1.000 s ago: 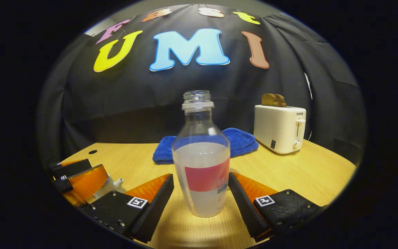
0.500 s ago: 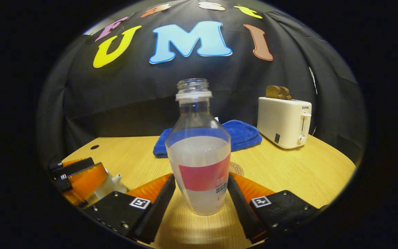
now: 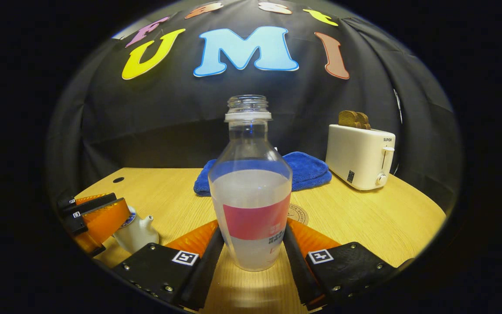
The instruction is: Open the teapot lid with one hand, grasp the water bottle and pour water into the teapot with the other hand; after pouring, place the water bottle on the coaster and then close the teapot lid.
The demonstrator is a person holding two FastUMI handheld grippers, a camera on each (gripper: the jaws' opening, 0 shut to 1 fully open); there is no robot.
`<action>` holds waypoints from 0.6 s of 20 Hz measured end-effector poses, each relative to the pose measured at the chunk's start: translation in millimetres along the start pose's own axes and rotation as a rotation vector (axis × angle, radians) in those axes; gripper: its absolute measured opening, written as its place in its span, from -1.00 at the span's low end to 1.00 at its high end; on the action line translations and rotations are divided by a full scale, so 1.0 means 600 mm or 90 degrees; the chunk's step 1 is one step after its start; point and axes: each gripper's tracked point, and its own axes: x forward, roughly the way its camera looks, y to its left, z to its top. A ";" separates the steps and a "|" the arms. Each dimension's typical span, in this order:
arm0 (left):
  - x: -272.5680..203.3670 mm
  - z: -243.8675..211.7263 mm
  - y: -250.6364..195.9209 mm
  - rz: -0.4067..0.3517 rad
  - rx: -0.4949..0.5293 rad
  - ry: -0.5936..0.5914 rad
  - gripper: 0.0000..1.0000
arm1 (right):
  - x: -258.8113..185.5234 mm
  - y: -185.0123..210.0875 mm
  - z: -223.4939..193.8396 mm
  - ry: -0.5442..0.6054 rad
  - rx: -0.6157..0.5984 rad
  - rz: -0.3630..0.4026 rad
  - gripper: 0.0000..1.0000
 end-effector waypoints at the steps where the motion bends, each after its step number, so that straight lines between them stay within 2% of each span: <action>1: 0.001 -0.001 0.001 0.000 0.001 0.000 -0.13 | 0.000 0.001 -0.001 0.000 0.001 0.000 0.53; 5: 0.002 0.000 0.000 0.000 0.000 -0.003 -0.26 | 0.000 0.001 0.000 0.001 0.004 0.000 0.53; 6: -0.010 0.010 0.013 0.022 0.007 -0.007 -0.26 | -0.001 0.001 0.000 0.001 0.005 0.000 0.53; 8: 0.010 0.002 0.013 0.021 -0.011 -0.010 -0.53 | -0.001 0.001 0.001 0.001 0.006 0.001 0.53; 12: 0.003 -0.001 0.012 0.017 -0.017 -0.009 -0.53 | -0.002 0.001 0.001 0.002 0.012 0.003 0.53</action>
